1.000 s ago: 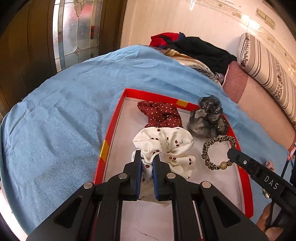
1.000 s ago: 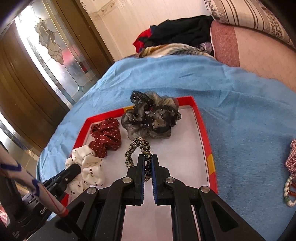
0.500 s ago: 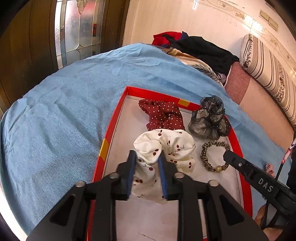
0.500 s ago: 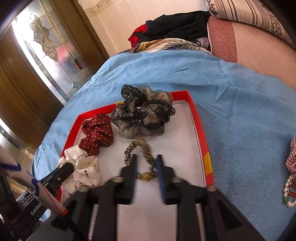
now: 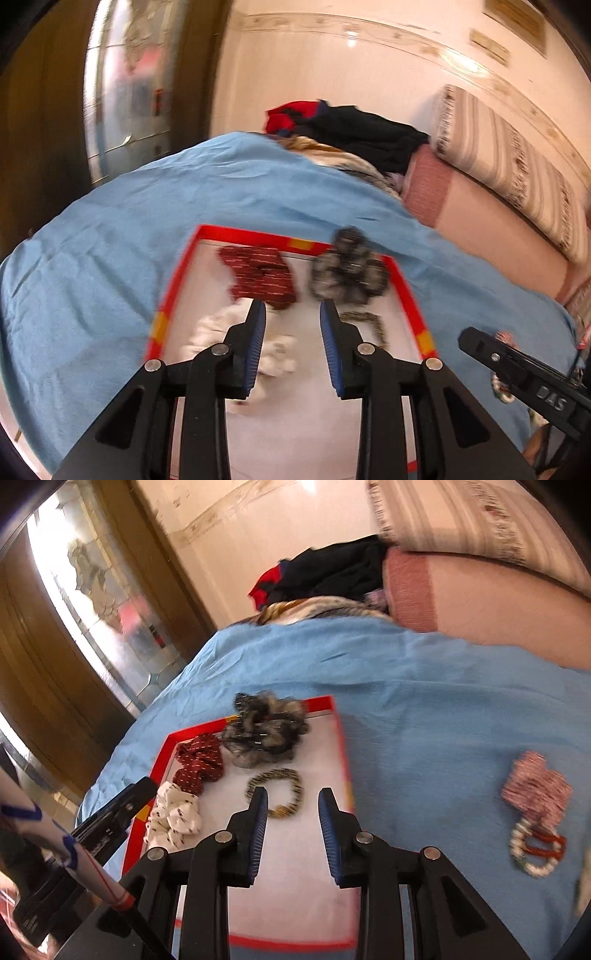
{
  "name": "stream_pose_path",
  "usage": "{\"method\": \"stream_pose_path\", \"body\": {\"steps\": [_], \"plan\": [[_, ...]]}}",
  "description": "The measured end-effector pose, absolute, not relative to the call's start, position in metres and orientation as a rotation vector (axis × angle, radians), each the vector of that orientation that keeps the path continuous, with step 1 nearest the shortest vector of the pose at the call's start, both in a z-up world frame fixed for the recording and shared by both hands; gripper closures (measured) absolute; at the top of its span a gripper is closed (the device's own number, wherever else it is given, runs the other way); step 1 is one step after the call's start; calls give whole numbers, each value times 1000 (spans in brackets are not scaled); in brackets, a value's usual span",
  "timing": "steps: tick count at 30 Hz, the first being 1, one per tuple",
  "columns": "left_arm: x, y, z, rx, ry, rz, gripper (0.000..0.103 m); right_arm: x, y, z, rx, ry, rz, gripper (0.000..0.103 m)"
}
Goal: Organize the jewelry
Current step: 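Move both open tools back toward the pink gingham scrunchie and pearl bracelet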
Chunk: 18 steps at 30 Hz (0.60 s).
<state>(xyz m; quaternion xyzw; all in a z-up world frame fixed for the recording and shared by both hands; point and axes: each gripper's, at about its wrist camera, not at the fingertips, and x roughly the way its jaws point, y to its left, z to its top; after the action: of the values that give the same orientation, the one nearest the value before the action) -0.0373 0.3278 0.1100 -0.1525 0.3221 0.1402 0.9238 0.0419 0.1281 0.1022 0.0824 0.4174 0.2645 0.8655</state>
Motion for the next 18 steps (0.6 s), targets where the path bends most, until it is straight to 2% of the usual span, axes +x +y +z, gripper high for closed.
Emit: {"method": "stream_pose_path", "body": {"steps": [18], "plan": [[-35, 165, 87, -174, 759, -69, 74, -26, -105, 107, 242, 787, 263, 72]]}}
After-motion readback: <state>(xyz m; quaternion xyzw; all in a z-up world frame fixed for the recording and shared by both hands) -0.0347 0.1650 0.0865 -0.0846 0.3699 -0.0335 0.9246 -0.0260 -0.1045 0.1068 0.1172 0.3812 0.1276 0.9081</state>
